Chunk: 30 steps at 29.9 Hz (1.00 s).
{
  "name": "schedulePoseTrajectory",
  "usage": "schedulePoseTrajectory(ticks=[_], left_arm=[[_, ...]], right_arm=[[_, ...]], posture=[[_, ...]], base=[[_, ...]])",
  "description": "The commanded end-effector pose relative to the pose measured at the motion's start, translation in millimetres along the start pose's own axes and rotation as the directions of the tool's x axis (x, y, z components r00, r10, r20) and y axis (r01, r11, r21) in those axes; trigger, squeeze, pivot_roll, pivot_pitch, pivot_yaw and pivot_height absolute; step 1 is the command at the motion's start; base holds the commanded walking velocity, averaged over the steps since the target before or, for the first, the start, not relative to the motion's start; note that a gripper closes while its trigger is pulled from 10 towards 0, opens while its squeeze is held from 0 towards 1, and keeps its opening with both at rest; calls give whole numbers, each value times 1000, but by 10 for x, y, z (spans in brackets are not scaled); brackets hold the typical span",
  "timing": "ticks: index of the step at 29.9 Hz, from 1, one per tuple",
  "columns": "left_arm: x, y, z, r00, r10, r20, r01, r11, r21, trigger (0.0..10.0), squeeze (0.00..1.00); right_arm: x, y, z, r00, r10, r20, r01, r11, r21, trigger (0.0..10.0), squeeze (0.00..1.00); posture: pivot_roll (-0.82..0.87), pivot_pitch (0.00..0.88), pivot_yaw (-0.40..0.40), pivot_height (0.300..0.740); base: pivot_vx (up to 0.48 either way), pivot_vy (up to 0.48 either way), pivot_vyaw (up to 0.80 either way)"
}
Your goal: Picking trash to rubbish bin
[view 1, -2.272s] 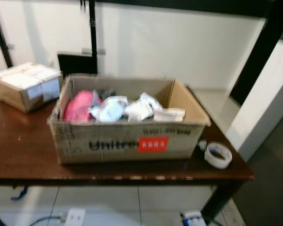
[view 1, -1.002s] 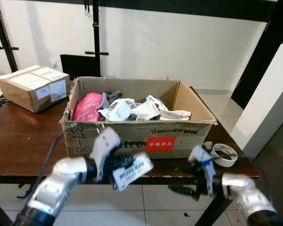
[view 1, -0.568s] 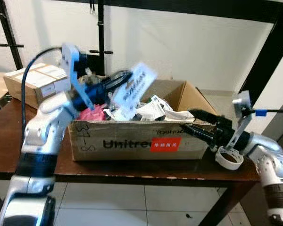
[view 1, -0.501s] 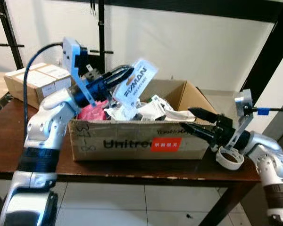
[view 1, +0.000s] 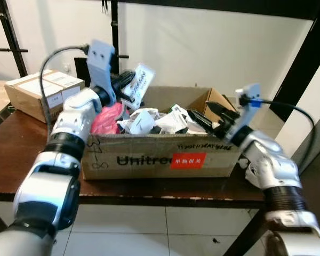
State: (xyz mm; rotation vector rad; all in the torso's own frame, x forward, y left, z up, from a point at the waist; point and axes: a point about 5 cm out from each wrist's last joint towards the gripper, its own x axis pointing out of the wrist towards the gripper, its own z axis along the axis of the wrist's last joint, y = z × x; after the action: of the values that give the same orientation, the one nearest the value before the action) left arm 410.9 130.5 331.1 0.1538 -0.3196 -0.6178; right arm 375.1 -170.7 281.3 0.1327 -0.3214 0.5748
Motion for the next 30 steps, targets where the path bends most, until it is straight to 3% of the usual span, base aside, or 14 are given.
schedulePoseTrajectory(ticks=[1,6,11,15,18,21,24,30], left_arm=[[41,-3,60,1000,1,9,-1,999,41,10000,0],[111,-34,50,1000,30,-7,-29,996,84,10000,0],[212,-166,65,999,12,30,-13,999,38,10000,0],[270,-269,39,999,-7,39,7,1000,7,10000,0],[315,-336,27,999,-2,43,3,1000,-31,10000,0],[321,-347,20,999,-2,38,3,999,-34,10000,0],[346,-416,-18,999,-35,20,36,999,-39,10000,0],[353,-465,-40,997,-78,19,79,996,-47,10000,0]], right_arm=[[7,-42,39,999,-46,23,46,999,-18,10000,0],[94,19,61,996,-72,61,73,997,-18,10000,0],[128,1,138,984,-139,110,141,990,-17,10000,0],[95,-44,177,978,-168,126,173,985,-29,10000,0],[17,-70,175,979,-175,108,184,979,-87,10000,0],[0,-72,170,979,-177,102,188,977,-100,10000,0],[-71,-97,142,979,-191,68,200,965,-169,10000,0],[-88,-134,149,976,-207,65,216,959,-184,10000,0]], posture=[[23,48,-33,740],[25,58,-30,740],[20,68,-12,740],[7,75,5,740],[-10,83,31,740],[-16,86,41,740],[-21,92,51,740],[-19,92,51,740]], base=[[0,0,0],[0,0,0],[0,0,0],[0,0,0],[0,0,0],[0,0,0],[0,0,0],[0,0,0]])
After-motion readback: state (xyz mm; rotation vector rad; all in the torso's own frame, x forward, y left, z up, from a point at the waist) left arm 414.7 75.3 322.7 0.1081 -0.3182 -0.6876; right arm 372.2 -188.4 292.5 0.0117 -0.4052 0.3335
